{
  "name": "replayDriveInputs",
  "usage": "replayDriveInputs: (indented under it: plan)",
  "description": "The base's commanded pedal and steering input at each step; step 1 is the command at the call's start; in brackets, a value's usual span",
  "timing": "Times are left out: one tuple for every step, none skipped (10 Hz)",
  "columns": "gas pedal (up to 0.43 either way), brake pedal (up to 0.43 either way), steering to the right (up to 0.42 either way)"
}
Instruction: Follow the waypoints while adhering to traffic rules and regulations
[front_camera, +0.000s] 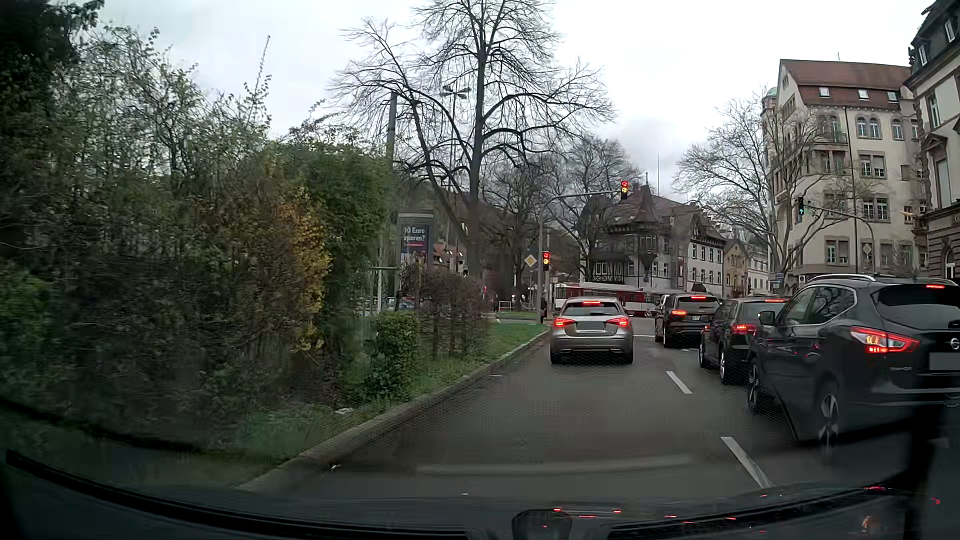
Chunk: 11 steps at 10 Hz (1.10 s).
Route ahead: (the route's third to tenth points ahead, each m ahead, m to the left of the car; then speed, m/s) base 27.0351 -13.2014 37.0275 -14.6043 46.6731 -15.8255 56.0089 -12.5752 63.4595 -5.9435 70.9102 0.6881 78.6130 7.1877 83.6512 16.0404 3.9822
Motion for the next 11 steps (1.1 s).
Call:
replayDriveInputs:
  plan:
    - [0.000, 0.061, 0.067]
    - [0.000, 0.098, 0.071]
    - [0.000, 0.122, 0.074]
    - [0.000, 0.134, 0.077]
    - [0.000, 0.140, 0.078]
    - [0.000, 0.140, 0.079]
    - [0.000, 0.146, 0.081]
    - [0.000, 0.152, 0.081]
    - [0.000, 0.146, 0.081]
    - [0.000, 0.159, 0.081]
    - [0.000, 0.165, 0.081]
